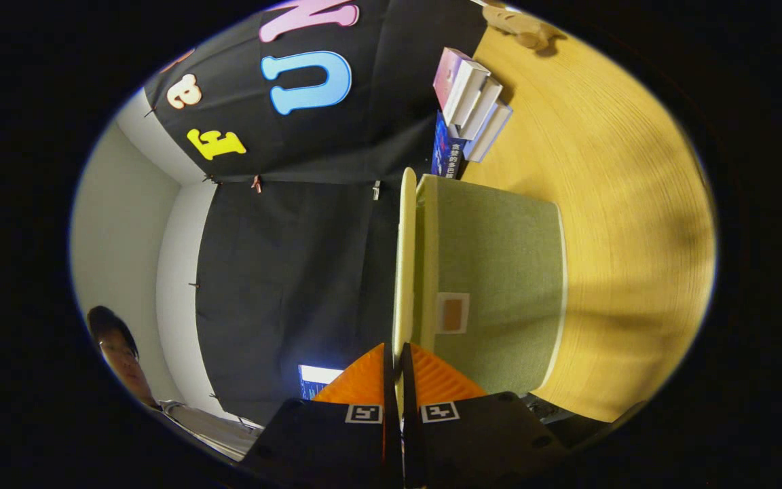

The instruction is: Open the storage box then place both shoes into the box .Put the left shoe in first, then the right shoe, with the right side of both shoes facing outward in a uniform manner.

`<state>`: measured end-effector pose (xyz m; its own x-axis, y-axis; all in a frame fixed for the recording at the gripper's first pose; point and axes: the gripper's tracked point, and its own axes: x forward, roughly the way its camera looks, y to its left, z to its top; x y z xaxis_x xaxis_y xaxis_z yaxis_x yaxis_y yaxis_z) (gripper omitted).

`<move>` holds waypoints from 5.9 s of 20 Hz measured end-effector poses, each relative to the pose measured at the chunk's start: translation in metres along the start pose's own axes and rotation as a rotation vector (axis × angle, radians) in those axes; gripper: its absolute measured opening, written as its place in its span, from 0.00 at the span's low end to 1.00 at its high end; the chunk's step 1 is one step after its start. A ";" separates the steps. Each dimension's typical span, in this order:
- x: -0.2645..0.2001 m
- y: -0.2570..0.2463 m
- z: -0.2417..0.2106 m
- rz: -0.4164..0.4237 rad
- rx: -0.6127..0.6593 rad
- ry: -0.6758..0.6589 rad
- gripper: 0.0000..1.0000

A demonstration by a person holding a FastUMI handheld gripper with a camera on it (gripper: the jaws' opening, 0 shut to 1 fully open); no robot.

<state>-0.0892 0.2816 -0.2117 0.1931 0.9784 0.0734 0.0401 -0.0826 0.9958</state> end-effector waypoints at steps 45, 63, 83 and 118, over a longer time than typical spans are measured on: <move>0.131 0.081 0.004 -0.205 -0.299 -0.009 0.94; -0.169 -0.080 0.054 -0.888 -0.494 -0.253 0.95; -0.242 -0.202 0.096 -1.281 -0.390 -0.145 0.71; -0.074 0.009 0.066 -0.856 -0.316 -0.106 0.05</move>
<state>-0.0386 0.1963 -0.2118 0.3106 0.6578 -0.6861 -0.0555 0.7331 0.6778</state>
